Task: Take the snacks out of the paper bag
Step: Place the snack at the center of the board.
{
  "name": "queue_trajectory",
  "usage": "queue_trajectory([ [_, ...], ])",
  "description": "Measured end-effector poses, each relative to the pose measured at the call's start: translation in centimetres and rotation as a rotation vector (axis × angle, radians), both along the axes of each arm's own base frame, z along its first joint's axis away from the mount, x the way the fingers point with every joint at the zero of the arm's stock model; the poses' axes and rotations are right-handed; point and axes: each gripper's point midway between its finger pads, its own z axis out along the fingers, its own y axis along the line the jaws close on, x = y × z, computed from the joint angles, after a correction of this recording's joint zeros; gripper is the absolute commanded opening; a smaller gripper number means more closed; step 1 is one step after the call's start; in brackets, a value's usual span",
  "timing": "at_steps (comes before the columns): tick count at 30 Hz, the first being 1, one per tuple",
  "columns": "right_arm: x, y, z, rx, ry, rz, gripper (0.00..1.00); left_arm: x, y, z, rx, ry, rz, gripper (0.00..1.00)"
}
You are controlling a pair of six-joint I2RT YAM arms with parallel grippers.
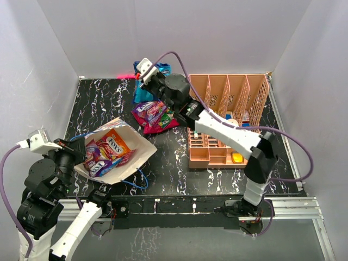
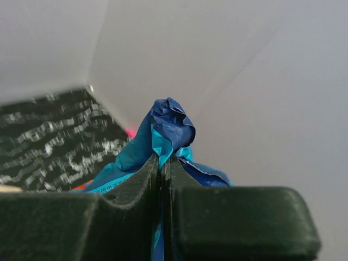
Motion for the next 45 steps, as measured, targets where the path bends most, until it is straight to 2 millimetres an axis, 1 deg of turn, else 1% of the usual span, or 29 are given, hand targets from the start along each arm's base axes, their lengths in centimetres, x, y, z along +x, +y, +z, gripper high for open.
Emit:
queue_trajectory([
  [1,1.3,-0.1,-1.4,-0.025,0.021,-0.02,0.07,0.0,0.0,0.0,0.0,0.0,0.002,0.0],
  [2,2.7,-0.2,-3.3,-0.057,0.049,-0.04,0.07,0.0,0.1,0.1,0.0,0.0,0.002,0.0],
  [4,5.4,-0.5,-7.4,-0.119,0.111,-0.076,0.07,0.0,0.1,0.0,0.001,0.001,0.003,0.0],
  [5,6.8,-0.8,-10.0,-0.158,0.152,-0.093,0.07,0.0,0.1,0.0,0.002,0.002,0.004,0.0],
  [6,7.6,-1.0,-11.7,-0.184,0.179,-0.104,0.07,0.0,0.1,0.0,0.002,0.002,0.004,0.0],
  [8,9.3,-1.7,-16.1,-0.256,0.251,-0.127,0.07,0.0,0.1,0.0,0.002,0.003,0.004,0.0],
  [11,10.3,-2.3,-20.9,-0.338,0.33,-0.13,0.07,0.0,0.1,0.0,0.003,0.005,0.004,0.0],
  [12,10.5,-2.4,-21.9,-0.36,0.345,-0.129,0.07,0.1,0.1,-0.1,0.004,0.007,0.004,0.0],
  [14,10.8,-2.8,-22.9,-0.39,0.355,-0.131,0.07,0.2,0.0,-0.1,0.006,0.01,0.004,0.0],
  [15,10.9,-3.0,-23.1,-0.402,0.353,-0.133,0.07,0.2,0.0,-0.1,0.006,0.012,0.004,0.0],
  [20,11.4,-3.3,-22.4,-0.426,0.323,-0.121,0.07,0.3,0.0,-0.1,0.011,0.016,0.004,0.0],
  [23,12.2,-3.0,-22.1,-0.423,0.311,-0.1,0.07,0.4,-0.1,-0.1,0.011,0.015,0.004,0.0],
  [26,13.0,-2.0,-22.5,-0.425,0.309,-0.066,0.07,0.5,-0.1,-0.1,0.011,0.017,0.003,0.0],
  [30,13.8,-0.7,-24.1,-0.425,0.322,-0.027,0.07,0.6,-0.2,-0.1,0.012,0.019,0.002,0.0],
  [34,14.0,0.2,-26.0,-0.42,0.349,0.003,0.07,0.6,-0.2,-0.2,0.013,0.02,0.002,0.0],
  [39,14.3,1.2,-27.3,-0.387,0.361,0.025,0.07,0.6,-0.2,-0.2,0.016,0.021,0.002,0.0],
  [45,14.5,2.4,-28.8,-0.299,0.407,0.056,0.08,0.7,-0.2,-0.2,0.017,0.024,0.002,0.0],
])
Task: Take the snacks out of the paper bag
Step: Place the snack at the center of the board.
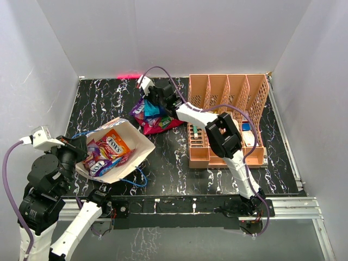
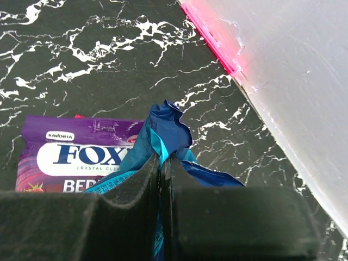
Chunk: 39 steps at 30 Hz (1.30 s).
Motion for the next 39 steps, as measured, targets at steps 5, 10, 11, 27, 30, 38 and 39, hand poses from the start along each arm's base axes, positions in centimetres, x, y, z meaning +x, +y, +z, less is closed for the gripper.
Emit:
queue_trajectory([
  [5,0.1,0.6,-1.2,0.083,0.038,-0.017,0.11,0.0,0.0,0.0,0.0,0.0,0.0,0.0],
  [10,0.1,0.8,-1.6,0.151,0.062,-0.038,0.21,0.0,0.0,0.1,0.001,-0.003,-0.002,0.0],
  [11,0.1,0.8,-1.6,0.157,0.066,-0.042,0.24,0.1,0.0,0.1,0.002,-0.002,-0.002,0.0],
  [27,-1.3,-0.4,-0.8,0.122,0.205,-0.093,0.77,0.4,-0.7,0.3,-0.001,-0.005,-0.034,0.0],
  [30,-2.3,-0.9,0.8,0.109,0.231,-0.088,0.84,0.4,-1.0,0.2,-0.003,-0.001,-0.048,0.0],
  [38,-8.2,-2.7,8.9,0.144,0.238,-0.049,0.88,1.2,-2.4,-0.1,0.034,0.034,-0.122,0.0],
  [39,-10.2,-3.0,9.8,0.156,0.248,-0.025,0.88,1.5,-2.7,0.0,0.047,0.041,-0.133,0.0],
])
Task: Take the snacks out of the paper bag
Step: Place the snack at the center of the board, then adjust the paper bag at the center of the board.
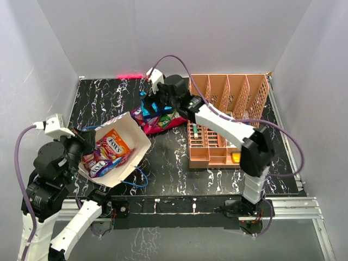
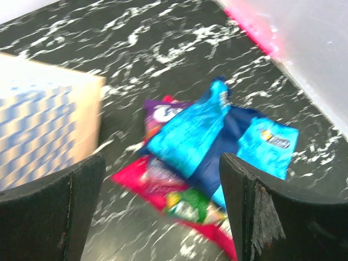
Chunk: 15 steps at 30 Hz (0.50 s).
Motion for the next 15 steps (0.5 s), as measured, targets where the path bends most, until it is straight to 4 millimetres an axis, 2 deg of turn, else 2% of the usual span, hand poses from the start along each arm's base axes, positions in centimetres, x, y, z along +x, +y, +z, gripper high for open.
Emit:
queue_trajectory([
  [2,-3.4,-0.2,1.0,0.022,0.014,0.042,0.89,0.7,-0.4,0.1,0.025,0.013,-0.014,0.0],
  [5,-9.9,0.1,1.7,0.068,0.056,0.144,0.89,2.0,-0.6,0.7,0.061,0.022,-0.012,0.0],
  [8,-14.8,0.4,1.9,0.115,0.112,0.219,0.9,3.8,-0.4,1.5,0.106,0.022,0.021,0.0],
  [11,-17.3,-0.2,2.9,0.202,0.18,0.225,0.91,5.4,0.0,2.2,0.16,0.011,0.058,0.0],
  [15,-18.1,-1.1,4.8,0.323,0.245,0.178,0.88,6.9,0.2,3.5,0.215,-0.028,0.079,0.0],
])
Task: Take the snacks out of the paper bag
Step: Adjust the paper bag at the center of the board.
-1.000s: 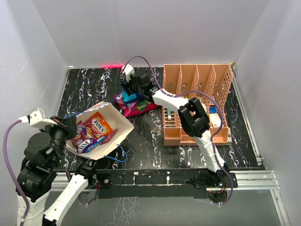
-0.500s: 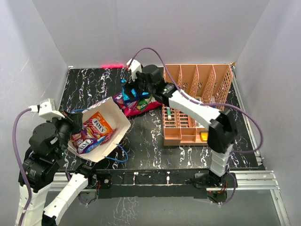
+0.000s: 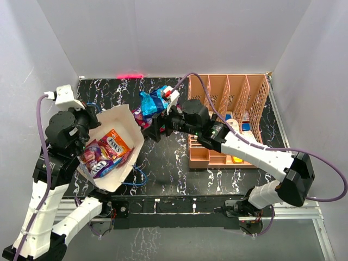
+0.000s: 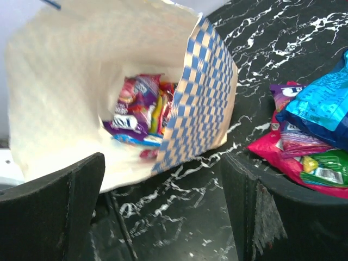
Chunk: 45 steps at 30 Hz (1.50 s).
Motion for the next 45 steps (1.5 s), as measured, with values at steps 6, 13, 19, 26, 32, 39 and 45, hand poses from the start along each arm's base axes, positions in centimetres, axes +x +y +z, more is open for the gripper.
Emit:
queue_trajectory([
  [6,1.0,1.4,-0.6,0.058,0.193,-0.11,0.83,0.5,0.1,3.0,0.037,-0.117,-0.009,0.0],
  [13,1.8,3.7,-6.2,-0.013,0.373,-0.25,0.8,1.8,0.0,5.7,0.102,-0.205,-0.011,0.0],
  [19,3.5,5.2,-7.8,-0.027,0.354,-0.303,0.8,4.8,-0.3,7.4,0.245,-0.256,0.006,0.0],
  [26,6.2,9.3,-8.2,0.009,0.301,-0.314,0.79,7.5,0.5,10.1,0.477,-0.311,0.078,0.0],
  [32,7.9,13.2,-8.4,0.069,0.244,-0.313,0.81,7.1,0.9,11.6,0.563,-0.369,0.093,0.0],
  [39,7.4,13.2,-12.4,0.019,0.249,-0.305,0.88,1.3,-1.1,4.2,0.332,-0.316,-0.135,0.0],
  [45,4.4,9.2,-17.1,-0.147,0.248,-0.252,0.93,-4.7,-3.1,-2.0,0.023,-0.238,-0.303,0.0],
])
